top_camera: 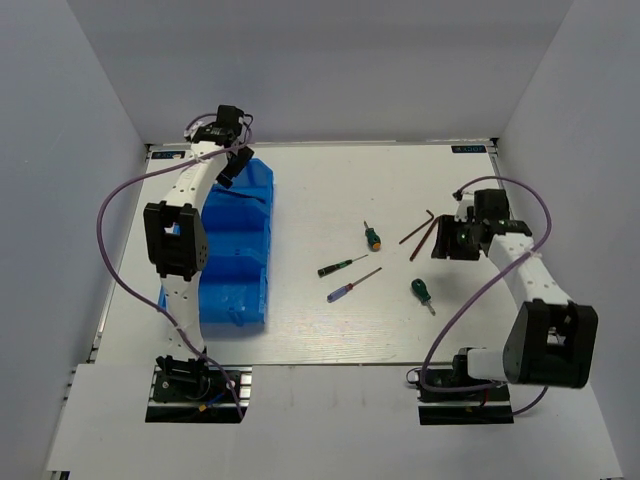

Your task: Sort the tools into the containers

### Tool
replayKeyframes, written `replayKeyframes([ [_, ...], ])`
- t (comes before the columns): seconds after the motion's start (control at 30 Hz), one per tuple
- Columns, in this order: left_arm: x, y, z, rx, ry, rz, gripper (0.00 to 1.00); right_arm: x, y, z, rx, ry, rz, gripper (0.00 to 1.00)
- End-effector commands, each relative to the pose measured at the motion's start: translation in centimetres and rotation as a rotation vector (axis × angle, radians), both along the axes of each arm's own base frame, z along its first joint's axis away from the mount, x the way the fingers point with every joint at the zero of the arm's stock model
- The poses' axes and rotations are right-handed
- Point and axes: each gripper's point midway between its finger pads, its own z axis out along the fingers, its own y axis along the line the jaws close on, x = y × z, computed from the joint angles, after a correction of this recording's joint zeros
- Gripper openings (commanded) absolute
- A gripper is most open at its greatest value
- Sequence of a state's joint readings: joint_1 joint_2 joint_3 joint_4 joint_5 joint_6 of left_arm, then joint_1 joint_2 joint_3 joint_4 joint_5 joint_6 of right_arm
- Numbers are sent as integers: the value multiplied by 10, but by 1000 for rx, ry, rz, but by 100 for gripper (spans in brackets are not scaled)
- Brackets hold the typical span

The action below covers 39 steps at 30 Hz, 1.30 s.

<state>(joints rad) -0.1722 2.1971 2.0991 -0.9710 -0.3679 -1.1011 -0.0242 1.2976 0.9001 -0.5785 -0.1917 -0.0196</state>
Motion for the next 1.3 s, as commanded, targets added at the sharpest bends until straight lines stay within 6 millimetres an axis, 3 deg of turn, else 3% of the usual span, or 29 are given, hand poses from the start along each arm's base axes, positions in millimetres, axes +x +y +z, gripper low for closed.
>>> replayKeyframes([
  [0.0, 6, -27, 59, 70, -142, -299, 78, 31, -3, 7, 16, -1, -98, 56],
  [0.07, -5, -41, 80, 121, -185, -493, 78, 46, 4, 13, 50, -25, -100, 56],
  [0.1, -13, -58, 67, 100, -187, -602, 78, 54, 8, 1, 68, 7, -117, 56],
  [0.17, -31, -65, 73, 160, -212, -752, 78, 71, 10, 6, 74, 4, -146, 56],
  [0.2, -57, -69, 72, 144, -229, -826, 80, 76, 8, -1, 63, 50, -158, 56],
  [0.23, -64, -73, 77, 160, -265, -855, 80, 77, 16, -16, 44, 103, -151, 55],
  [0.27, -75, -73, 80, 185, -286, -907, 80, 77, 11, -29, 19, 161, -180, 55],
  [0.3, -95, -76, 61, 171, -252, -945, 81, 89, 10, -24, -7, 141, -191, 54],
  [0.33, -107, -72, 81, 191, -304, -947, 81, 95, 9, -31, -17, 145, -201, 54],
  [0.37, -125, -75, 67, 190, -276, -1000, 81, 97, 8, -37, -29, 152, -206, 54],
  [0.47, -156, -74, 70, 196, -297, -1042, 81, 110, 13, -41, -54, 136, -194, 54],
  [0.57, -176, -77, 67, 192, -299, -1076, 81, 116, 11, -50, -135, 127, -205, 54],
  [0.6, -183, -75, 75, 204, -319, -1080, 81, 117, 4, -53, -172, 124, -223, 54],
  [0.77, -200, -76, 79, 199, -333, -1077, 82, 119, 11, -75, -196, 152, -223, 54],
  [0.93, -209, -81, 78, 191, -317, -1100, 82, 107, 10, -95, -245, 212, -251, 42],
  [0.97, -212, -84, 76, 188, -309, -1112, 82, 98, 9, -102, -249, 252, -260, 38],
  [1.07, -215, -86, 72, 185, -300, -1122, 82, 87, 6, -107, -241, 296, -278, 11],
  [1.1, -215, -86, 72, 185, -300, -1122, 82, 81, 5, -106, -247, 316, -276, 0],
  [1.2, -216, -89, 78, 188, -322, -1129, 82, 76, 3, -92, -216, 330, -285, 0],
  [1.27, -218, -89, 82, 192, -342, -1126, 82, 80, 5, -68, -167, 286, -281, 0],
])
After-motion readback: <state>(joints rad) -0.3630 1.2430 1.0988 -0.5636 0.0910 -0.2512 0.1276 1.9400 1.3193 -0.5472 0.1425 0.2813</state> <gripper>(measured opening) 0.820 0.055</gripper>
